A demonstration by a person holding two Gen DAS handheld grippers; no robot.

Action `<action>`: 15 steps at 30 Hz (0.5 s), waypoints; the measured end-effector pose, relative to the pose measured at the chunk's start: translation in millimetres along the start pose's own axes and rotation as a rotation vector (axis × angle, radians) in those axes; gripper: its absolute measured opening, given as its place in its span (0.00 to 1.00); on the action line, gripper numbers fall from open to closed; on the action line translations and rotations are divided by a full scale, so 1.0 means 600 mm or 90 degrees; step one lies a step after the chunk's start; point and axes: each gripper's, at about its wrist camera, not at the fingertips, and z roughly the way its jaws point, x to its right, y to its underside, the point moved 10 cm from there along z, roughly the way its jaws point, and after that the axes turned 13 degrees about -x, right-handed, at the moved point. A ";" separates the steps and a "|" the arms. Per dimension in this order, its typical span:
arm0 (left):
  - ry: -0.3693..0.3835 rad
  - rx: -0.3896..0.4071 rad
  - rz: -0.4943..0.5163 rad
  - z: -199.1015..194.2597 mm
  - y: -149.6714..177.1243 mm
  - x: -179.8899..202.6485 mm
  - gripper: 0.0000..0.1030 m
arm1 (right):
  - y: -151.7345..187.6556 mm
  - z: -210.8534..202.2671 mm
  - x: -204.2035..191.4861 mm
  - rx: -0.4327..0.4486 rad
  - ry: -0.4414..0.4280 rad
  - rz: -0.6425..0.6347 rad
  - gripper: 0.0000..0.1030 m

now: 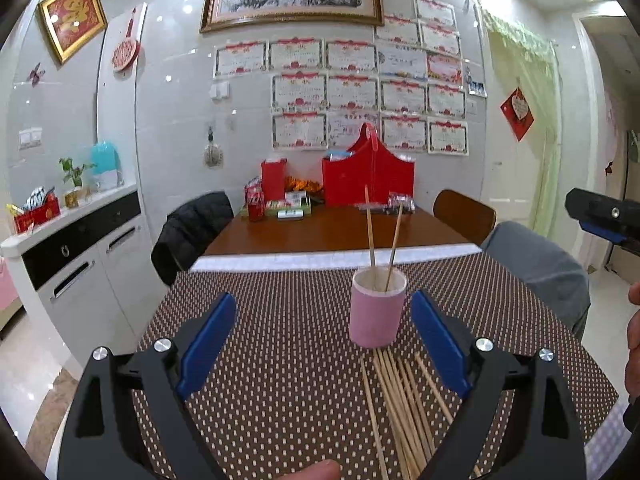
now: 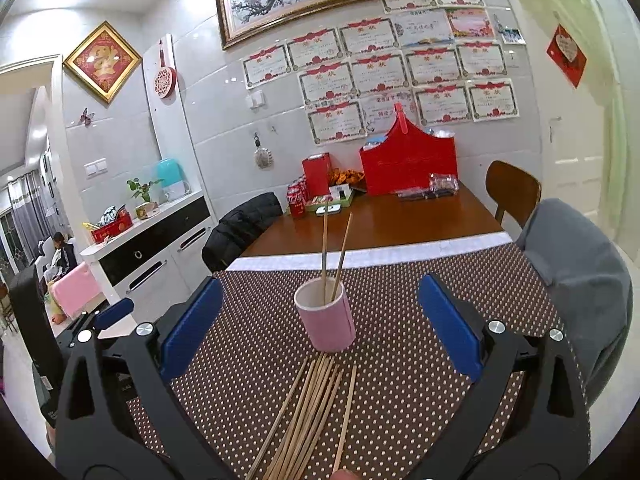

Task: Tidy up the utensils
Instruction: 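Open both tools and move them back down to the chopstick pile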

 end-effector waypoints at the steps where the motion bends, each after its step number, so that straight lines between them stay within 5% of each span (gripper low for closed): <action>1: 0.002 -0.013 -0.002 0.006 0.011 0.000 0.86 | 0.011 0.004 0.006 -0.008 0.001 0.005 0.94; 15: -0.005 -0.203 0.048 0.137 0.180 0.025 0.85 | 0.139 0.071 0.084 -0.117 0.026 0.076 0.94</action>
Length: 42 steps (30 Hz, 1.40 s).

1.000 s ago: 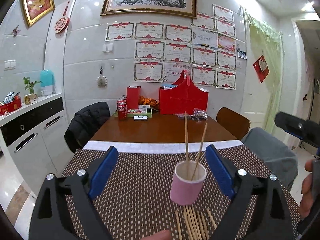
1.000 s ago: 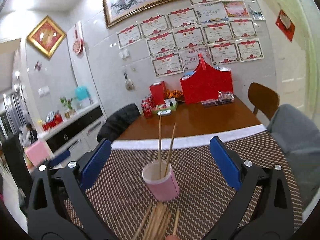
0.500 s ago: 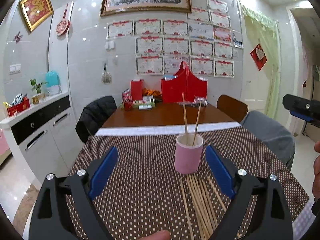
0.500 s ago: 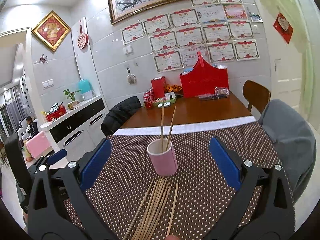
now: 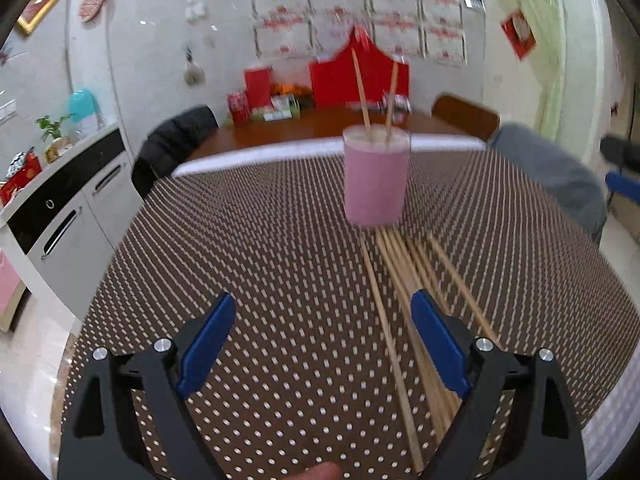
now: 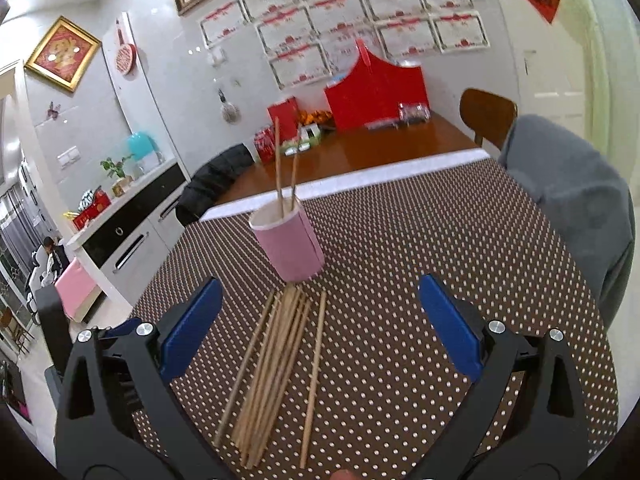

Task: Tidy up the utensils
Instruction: 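Open both tools and move them back down to the chopstick pile, then close the left tool on a chopstick while the right tool grasps another chopstick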

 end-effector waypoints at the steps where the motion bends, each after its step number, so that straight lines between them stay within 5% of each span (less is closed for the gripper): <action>1: 0.001 -0.019 0.009 0.016 0.011 0.007 0.85 | 0.007 0.007 0.002 -0.009 0.004 -0.002 0.94; 9: 0.001 -0.115 0.027 0.107 0.062 0.024 0.85 | 0.052 0.072 0.013 -0.088 0.025 -0.023 0.94; 16: 0.021 -0.118 0.020 0.130 0.068 0.022 0.86 | 0.118 0.158 0.035 -0.194 0.063 -0.029 0.94; 24: 0.063 -0.134 0.001 0.141 0.066 0.011 0.86 | 0.157 0.209 0.010 -0.255 0.086 -0.091 0.94; 29: 0.067 -0.136 0.003 0.143 0.067 0.005 0.86 | 0.160 0.230 -0.003 -0.265 0.125 -0.139 0.78; 31: 0.051 -0.141 0.010 0.145 0.068 0.006 0.86 | 0.157 0.232 -0.004 -0.258 0.142 -0.157 0.59; 34: 0.026 -0.139 0.026 0.147 0.059 0.016 0.86 | 0.152 0.230 -0.001 -0.263 0.143 -0.167 0.45; 42: -0.008 -0.176 0.027 0.176 0.016 0.013 0.86 | 0.129 0.248 0.000 -0.275 0.123 -0.145 0.44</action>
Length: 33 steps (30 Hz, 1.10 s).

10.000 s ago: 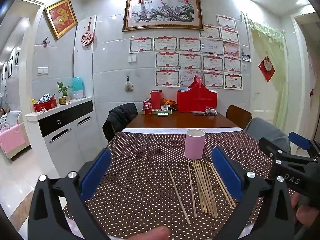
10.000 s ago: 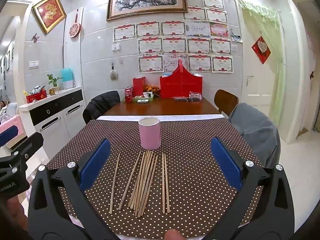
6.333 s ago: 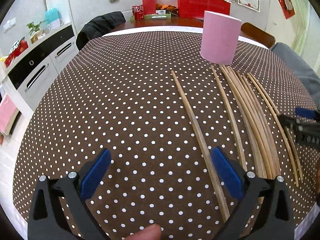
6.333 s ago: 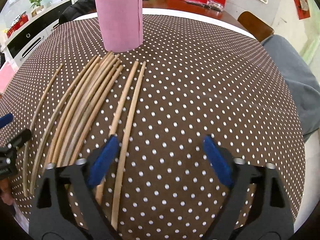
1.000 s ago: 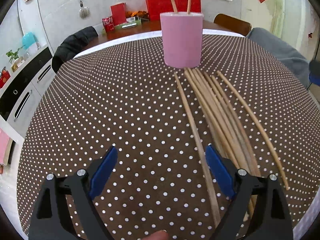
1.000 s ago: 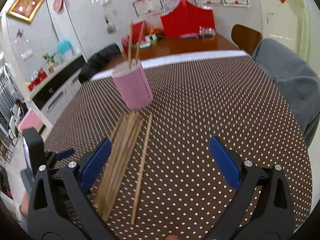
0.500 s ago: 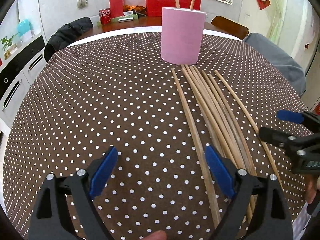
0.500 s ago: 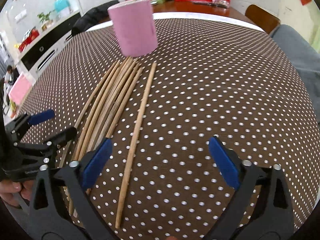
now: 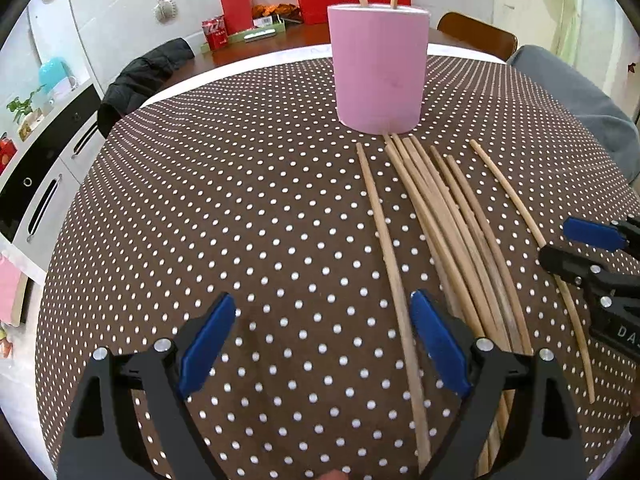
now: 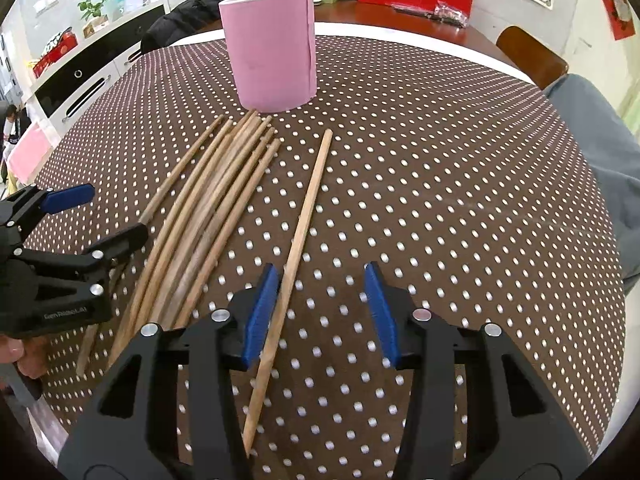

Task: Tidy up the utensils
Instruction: 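Close the left tool on a chopstick while the right tool grasps another chopstick, then raise the left tool's chopstick into the pink cup while the right tool inserts its chopstick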

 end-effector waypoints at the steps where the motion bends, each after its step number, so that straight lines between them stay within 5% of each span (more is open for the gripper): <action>1: 0.000 -0.003 0.004 0.001 -0.003 0.001 0.86 | -0.007 0.003 -0.002 -0.002 -0.003 0.002 0.44; 4: 0.008 -0.009 0.022 0.002 -0.011 0.007 0.83 | -0.026 0.011 -0.009 -0.006 0.002 -0.005 0.44; 6: 0.064 -0.021 0.024 0.004 -0.012 0.016 0.68 | -0.031 0.014 -0.016 -0.004 0.016 -0.020 0.38; 10: 0.073 -0.024 0.051 -0.002 -0.027 0.023 0.06 | -0.034 0.013 -0.024 -0.005 -0.001 -0.030 0.08; 17: 0.095 0.004 0.003 -0.019 -0.014 0.001 0.05 | -0.021 -0.022 -0.013 0.041 -0.073 -0.007 0.06; 33: 0.134 0.205 -0.079 -0.158 -0.031 -0.019 0.05 | -0.034 -0.122 -0.016 0.174 -0.169 0.006 0.06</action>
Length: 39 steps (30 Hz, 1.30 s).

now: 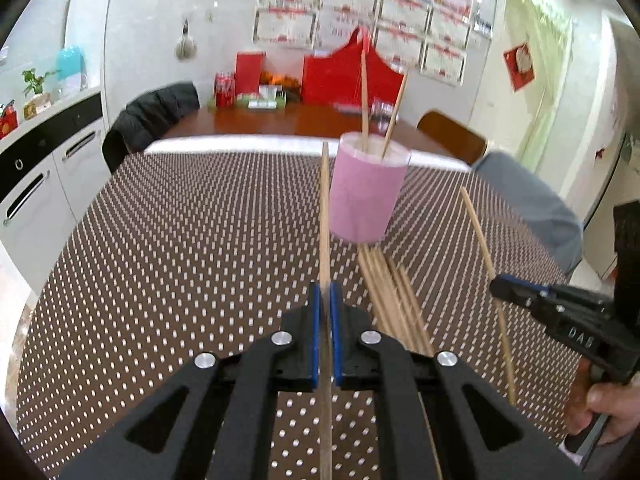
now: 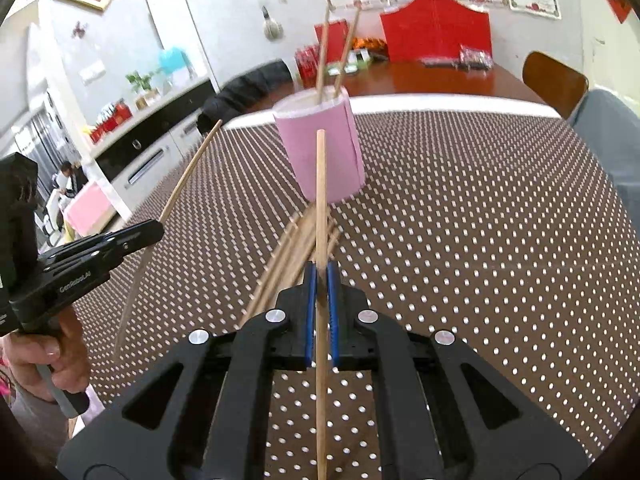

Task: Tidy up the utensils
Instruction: 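Raise the left tool's chopstick into the pink cup while the right tool inserts its chopstick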

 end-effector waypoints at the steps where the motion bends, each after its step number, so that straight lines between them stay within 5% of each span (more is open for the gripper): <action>1: 0.001 0.012 0.000 -0.007 -0.006 0.001 0.05 | -0.002 -0.005 -0.002 0.006 -0.005 0.000 0.06; 10: 0.023 0.175 0.025 -0.096 -0.114 0.022 0.05 | -0.082 -0.095 -0.030 0.109 -0.050 -0.019 0.06; 17: 0.070 0.311 0.052 -0.153 -0.242 0.058 0.05 | -0.218 -0.169 -0.058 0.208 -0.058 -0.047 0.06; 23: 0.112 0.393 0.023 -0.154 -0.327 0.063 0.05 | -0.314 -0.166 -0.060 0.282 -0.045 -0.041 0.06; 30: 0.118 0.416 0.037 -0.084 -0.391 0.090 0.05 | -0.380 -0.109 -0.029 0.312 -0.039 -0.009 0.06; 39: 0.127 0.364 0.022 0.034 -0.403 0.083 0.05 | -0.418 -0.070 -0.011 0.315 -0.031 -0.008 0.06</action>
